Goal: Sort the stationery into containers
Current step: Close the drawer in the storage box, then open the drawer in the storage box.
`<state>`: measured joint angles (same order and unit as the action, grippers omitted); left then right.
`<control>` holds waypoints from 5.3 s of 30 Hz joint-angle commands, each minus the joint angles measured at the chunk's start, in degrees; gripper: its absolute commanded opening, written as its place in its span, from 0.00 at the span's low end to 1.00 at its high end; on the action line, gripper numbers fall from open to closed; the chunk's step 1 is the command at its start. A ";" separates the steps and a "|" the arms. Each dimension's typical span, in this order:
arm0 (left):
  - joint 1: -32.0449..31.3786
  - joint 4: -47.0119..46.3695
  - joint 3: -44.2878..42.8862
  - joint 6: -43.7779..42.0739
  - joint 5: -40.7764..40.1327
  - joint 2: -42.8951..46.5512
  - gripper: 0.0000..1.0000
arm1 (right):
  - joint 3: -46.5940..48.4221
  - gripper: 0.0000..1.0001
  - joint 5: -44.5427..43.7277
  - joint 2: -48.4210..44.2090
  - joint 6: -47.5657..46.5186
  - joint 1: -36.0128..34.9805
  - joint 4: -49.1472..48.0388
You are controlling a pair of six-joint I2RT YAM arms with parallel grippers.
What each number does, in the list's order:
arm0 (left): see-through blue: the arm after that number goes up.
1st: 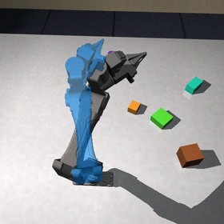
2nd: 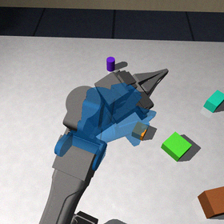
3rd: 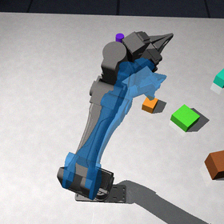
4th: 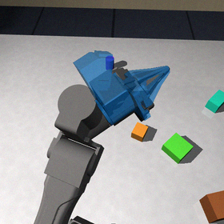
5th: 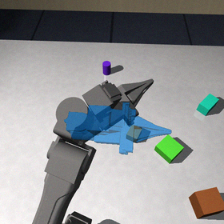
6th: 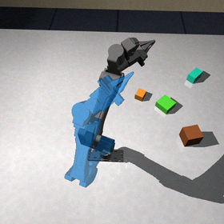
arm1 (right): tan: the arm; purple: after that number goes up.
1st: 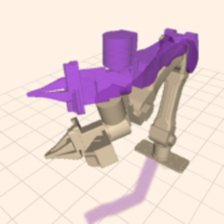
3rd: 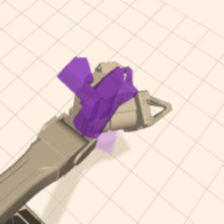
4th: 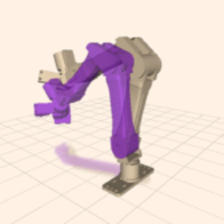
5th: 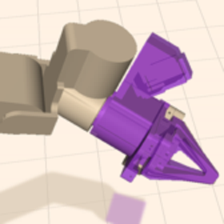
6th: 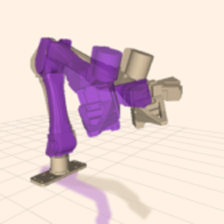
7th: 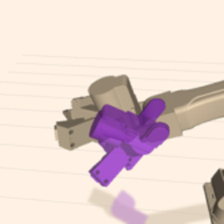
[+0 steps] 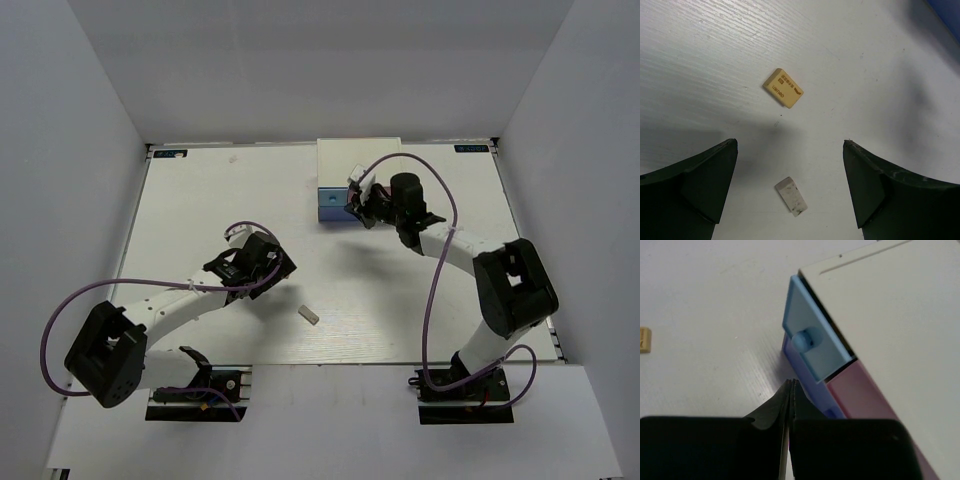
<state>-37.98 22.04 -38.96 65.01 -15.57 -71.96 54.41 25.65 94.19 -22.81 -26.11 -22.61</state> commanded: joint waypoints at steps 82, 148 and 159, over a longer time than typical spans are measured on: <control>0.27 -0.42 -0.23 1.34 4.15 -2.66 0.95 | -15.30 0.44 -31.18 6.62 71.76 1.59 -20.98; 0.27 -0.42 -3.40 -0.77 7.31 -9.33 0.95 | -9.32 0.42 -50.08 18.75 71.76 -4.57 -36.01; 0.27 -0.42 -3.93 -0.77 7.31 -9.33 0.95 | -10.12 0.18 -49.47 18.40 68.95 -4.65 -37.59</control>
<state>-37.98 21.87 -41.17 64.69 -8.32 -81.76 43.46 -21.76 112.40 48.03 -30.76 -55.66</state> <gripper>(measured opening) 0.948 0.277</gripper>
